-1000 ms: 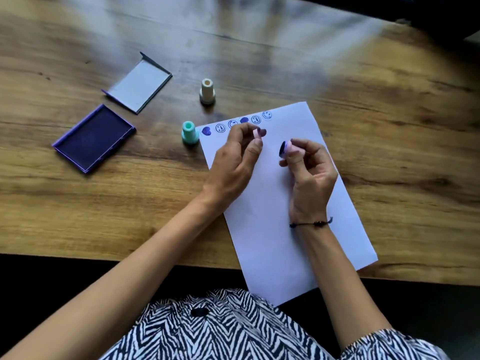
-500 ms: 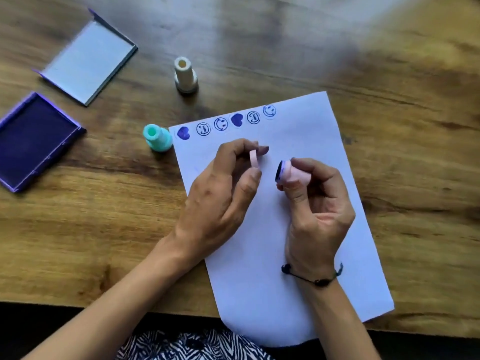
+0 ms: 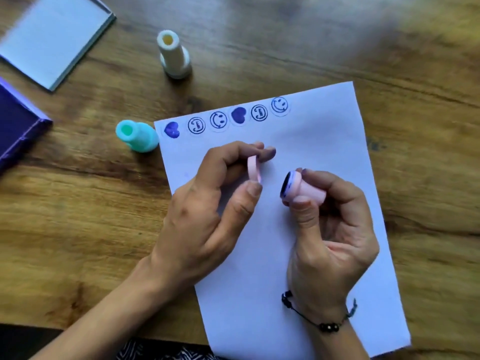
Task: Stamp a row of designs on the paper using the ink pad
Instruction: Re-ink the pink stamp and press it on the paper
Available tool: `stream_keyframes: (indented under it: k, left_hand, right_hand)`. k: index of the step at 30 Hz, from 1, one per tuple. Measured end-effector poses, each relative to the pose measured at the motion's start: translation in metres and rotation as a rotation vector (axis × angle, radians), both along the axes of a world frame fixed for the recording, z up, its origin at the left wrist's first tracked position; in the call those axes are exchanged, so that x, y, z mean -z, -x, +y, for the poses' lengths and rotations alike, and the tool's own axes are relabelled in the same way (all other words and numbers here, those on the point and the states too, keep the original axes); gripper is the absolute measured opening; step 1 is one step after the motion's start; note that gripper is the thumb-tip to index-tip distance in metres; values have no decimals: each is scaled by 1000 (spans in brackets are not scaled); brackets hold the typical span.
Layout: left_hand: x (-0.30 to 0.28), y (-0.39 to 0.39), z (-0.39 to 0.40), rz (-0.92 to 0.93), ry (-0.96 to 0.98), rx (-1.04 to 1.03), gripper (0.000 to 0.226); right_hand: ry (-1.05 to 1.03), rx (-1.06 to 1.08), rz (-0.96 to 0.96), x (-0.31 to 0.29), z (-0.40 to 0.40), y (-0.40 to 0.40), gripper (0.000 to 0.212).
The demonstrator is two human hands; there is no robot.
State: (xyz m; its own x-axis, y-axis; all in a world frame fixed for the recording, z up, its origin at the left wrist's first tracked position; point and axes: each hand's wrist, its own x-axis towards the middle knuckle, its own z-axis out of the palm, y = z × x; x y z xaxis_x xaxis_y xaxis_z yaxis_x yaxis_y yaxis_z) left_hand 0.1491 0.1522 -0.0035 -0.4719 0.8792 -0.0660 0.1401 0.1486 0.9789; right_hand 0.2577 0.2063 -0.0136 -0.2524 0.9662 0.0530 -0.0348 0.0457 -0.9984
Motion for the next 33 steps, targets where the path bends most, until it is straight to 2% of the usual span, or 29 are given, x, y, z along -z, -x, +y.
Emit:
stream_keyframes:
  k: [4,6,8,12,14,17,21,25,33]
  left_hand:
    - [-14,1,-18,-170,-120,-101,22]
    - [-20,6,-35,-216,-211,-204,21]
    - [-22,15,-60,-303,-276,-392,18]
    - [-14,43,-103,-471,-288,-847,11]
    - [-11,57,-117,-552,-333,-975,13]
    - [-9,65,-123,-639,-371,-1016,14]
    - [-5,66,-120,-650,-430,-1050,13]
    - [-2,62,-119,-669,-458,-1035,13]
    - [-1,63,-119,-662,-472,-1019,10]
  right_hand:
    - [73,6,-46,-23,2,6,18]
    - [-89,-82,-168,-42,2,18,17]
    - [-262,-271,-237,-62,-7,46,18]
    - [-588,-591,-335,-80,-39,139,13]
    - [-716,-755,-470,-78,-55,189,14]
    - [-873,-913,-657,-59,-60,229,21]
    - [-958,-937,-704,-39,-67,228,19]
    - [-1014,-978,-774,-44,-65,236,18]
    - [-1036,-951,-767,-38,-66,236,20]
